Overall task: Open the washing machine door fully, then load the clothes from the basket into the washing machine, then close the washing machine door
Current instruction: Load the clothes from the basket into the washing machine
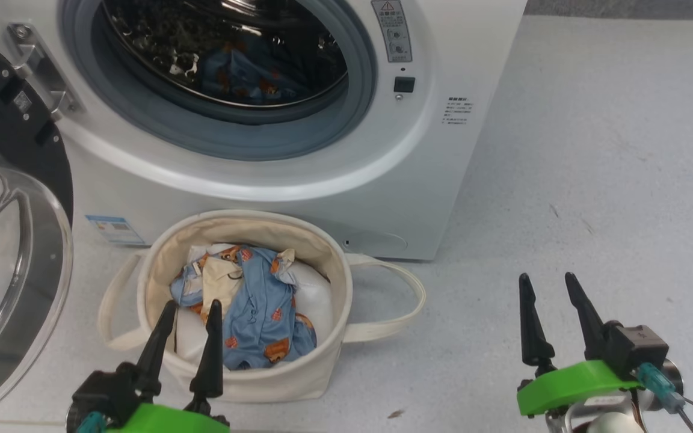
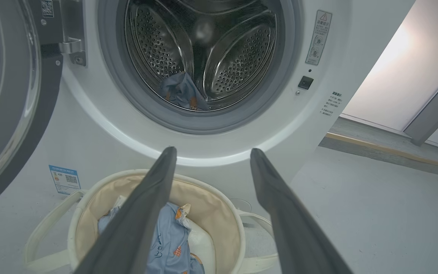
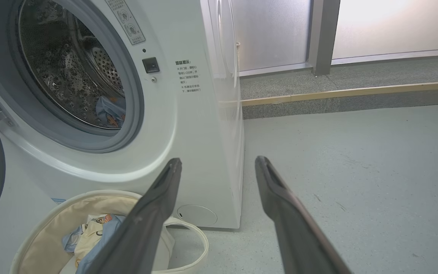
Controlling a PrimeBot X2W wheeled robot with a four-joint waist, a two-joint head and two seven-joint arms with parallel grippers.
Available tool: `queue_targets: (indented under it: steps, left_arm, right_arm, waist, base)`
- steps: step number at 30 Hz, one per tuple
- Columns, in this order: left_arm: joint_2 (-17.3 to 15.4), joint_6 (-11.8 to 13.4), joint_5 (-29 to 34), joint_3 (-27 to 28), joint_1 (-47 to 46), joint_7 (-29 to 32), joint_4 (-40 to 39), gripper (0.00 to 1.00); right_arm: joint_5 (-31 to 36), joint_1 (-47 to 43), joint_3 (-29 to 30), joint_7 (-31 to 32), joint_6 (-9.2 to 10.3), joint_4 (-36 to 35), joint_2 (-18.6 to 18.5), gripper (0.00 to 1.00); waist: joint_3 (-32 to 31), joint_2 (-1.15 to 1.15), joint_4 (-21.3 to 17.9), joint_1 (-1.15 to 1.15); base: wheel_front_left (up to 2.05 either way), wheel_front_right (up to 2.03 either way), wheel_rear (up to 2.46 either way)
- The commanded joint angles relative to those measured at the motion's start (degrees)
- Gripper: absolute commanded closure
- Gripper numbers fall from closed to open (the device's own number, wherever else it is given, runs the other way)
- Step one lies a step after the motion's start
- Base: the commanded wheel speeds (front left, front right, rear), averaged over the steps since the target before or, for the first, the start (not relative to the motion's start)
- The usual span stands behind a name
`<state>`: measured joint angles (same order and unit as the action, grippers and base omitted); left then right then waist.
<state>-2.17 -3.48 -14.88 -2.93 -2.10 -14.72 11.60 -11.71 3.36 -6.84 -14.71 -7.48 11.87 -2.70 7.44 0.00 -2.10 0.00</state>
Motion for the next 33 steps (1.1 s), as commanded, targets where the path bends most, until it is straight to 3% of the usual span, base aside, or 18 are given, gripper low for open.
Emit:
queue_targets:
  steps: [1,8,22,28,31,33]
  left_arm:
    - [-0.7,0.4,-0.2,1.5,-2.7,-0.3,-1.2,0.0]
    - [-0.7,-0.7,1.0,-1.4,-8.7,-0.3,12.3,0.0]
    - [-1.6,-1.9,0.6,-1.1,-36.9,-0.2,48.3,0.0]
    - [-2.3,-2.3,1.8,-3.0,-48.5,1.1,57.7,0.0]
    - [-2.9,-1.5,2.7,-4.1,-53.0,2.7,59.8,0.0]
    - [-3.5,0.9,3.4,-4.7,-55.4,5.0,60.8,0.0]
  right_arm:
    - [-0.4,2.5,-1.4,-0.3,-0.01,-2.1,-0.2,0.0]
    - [0.1,4.3,-1.7,-0.3,-0.01,-3.1,-0.2,0.0]
    - [2.7,11.0,-1.4,-0.3,-0.01,-6.9,-0.2,0.0]
    - [3.3,13.3,-1.0,-0.3,-0.01,-8.8,-0.2,0.0]
    - [3.2,14.3,-0.8,-0.3,-0.01,-9.6,-0.2,0.0]
    - [3.0,14.9,-0.7,-0.3,-0.01,-10.1,-0.2,0.0]
  waist:
    - [0.6,0.0,-0.1,0.0]
    - [6.3,0.0,-0.5,0.0]
    - [26.1,0.0,-2.2,0.0]
    - [33.9,0.0,-2.8,0.0]
    - [37.1,0.0,-3.3,0.0]
    - [39.0,0.0,-3.7,0.0]
  base:
    - [0.0,0.0,0.0]
    - [0.0,0.0,0.0]
    - [0.0,0.0,0.0]
    - [0.0,0.0,0.0]
    - [0.0,0.0,0.0]
    - [0.0,0.0,0.0]
